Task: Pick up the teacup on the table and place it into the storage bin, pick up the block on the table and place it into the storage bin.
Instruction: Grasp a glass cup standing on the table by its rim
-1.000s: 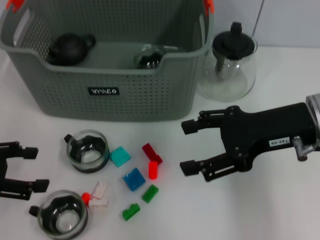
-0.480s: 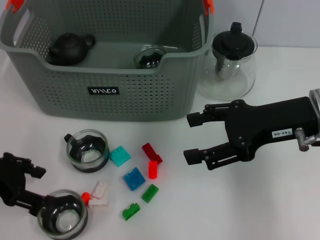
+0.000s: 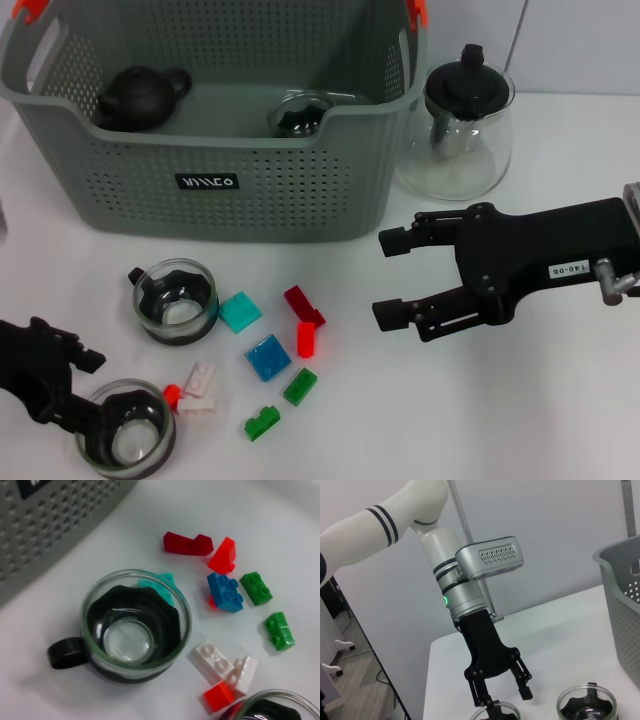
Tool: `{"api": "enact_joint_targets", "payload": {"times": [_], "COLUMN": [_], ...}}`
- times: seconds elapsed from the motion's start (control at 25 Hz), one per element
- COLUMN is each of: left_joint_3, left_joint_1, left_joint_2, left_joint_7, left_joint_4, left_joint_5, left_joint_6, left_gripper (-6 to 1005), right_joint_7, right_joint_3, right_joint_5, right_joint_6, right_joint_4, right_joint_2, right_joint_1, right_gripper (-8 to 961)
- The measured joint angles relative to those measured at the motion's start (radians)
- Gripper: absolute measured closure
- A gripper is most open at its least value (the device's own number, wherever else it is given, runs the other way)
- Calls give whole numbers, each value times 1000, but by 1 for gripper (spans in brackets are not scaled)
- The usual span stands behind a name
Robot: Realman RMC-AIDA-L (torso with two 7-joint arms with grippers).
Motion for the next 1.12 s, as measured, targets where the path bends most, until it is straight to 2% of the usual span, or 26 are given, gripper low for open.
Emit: {"api": "enact_joint_targets", "payload": {"times": [0.16,0.44,0.88,1.12], "left_joint_3": [48,77,115,146], "left_joint_1": [8,7,0,11], "left_joint_2": [-4,-3,0,-2], "left_joint_7": [-21,-26,-23,-26], "left_joint_4": [0,-13,-57,-55], "left_joint_5": [-7,-9,0,-12], "left_joint_6": [-2,-11,-50,-77], "left_gripper": [210,220,615,748], "right_joint_7": [0,0,0,-1], "right_joint_3": [5,13,49,50], "right_joint_5": [0,1,1,1], "right_joint_6": [-1,-1,-14,-17], "right_joint_4": [0,0,0,0], "right_joint_2": [0,2,2,3], "right_joint_1": [-3,-5,-2,1], "right_gripper": [7,7,7,6]}}
